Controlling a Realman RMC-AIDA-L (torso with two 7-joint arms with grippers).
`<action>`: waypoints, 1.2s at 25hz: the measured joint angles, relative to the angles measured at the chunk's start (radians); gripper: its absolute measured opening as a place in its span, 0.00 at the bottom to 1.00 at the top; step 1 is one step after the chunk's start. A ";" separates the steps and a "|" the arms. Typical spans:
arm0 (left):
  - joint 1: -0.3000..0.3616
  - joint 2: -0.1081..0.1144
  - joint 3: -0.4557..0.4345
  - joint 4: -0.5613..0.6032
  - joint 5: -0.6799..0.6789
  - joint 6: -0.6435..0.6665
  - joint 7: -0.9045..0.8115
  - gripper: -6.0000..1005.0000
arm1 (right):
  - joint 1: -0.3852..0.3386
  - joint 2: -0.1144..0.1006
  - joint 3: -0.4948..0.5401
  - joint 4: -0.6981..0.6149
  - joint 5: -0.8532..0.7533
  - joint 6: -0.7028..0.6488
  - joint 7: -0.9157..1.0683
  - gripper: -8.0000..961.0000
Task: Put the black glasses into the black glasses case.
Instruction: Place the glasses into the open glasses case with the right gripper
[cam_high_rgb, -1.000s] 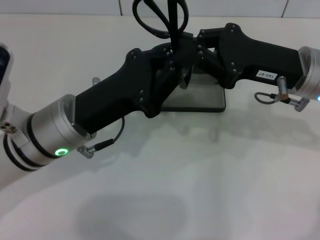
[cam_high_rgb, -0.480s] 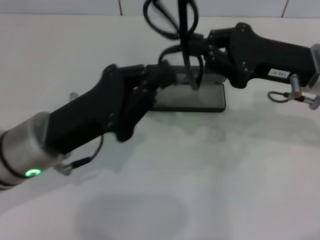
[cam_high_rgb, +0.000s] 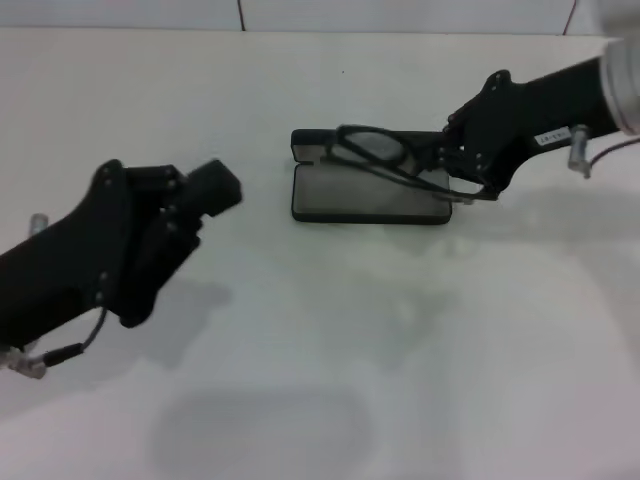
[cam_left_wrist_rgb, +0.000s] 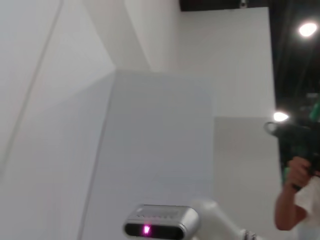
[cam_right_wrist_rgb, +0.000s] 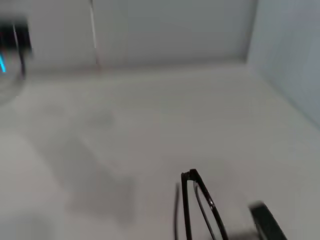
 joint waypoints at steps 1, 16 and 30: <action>0.004 0.000 -0.015 -0.004 0.001 0.000 0.004 0.02 | 0.022 0.008 -0.014 -0.013 -0.062 -0.009 0.021 0.08; 0.019 -0.013 -0.032 -0.020 -0.006 -0.007 0.022 0.02 | 0.131 0.019 -0.443 0.106 -0.352 0.372 0.142 0.08; 0.005 -0.016 -0.054 -0.035 -0.008 -0.019 0.019 0.02 | 0.107 0.019 -0.465 0.158 -0.401 0.474 0.152 0.09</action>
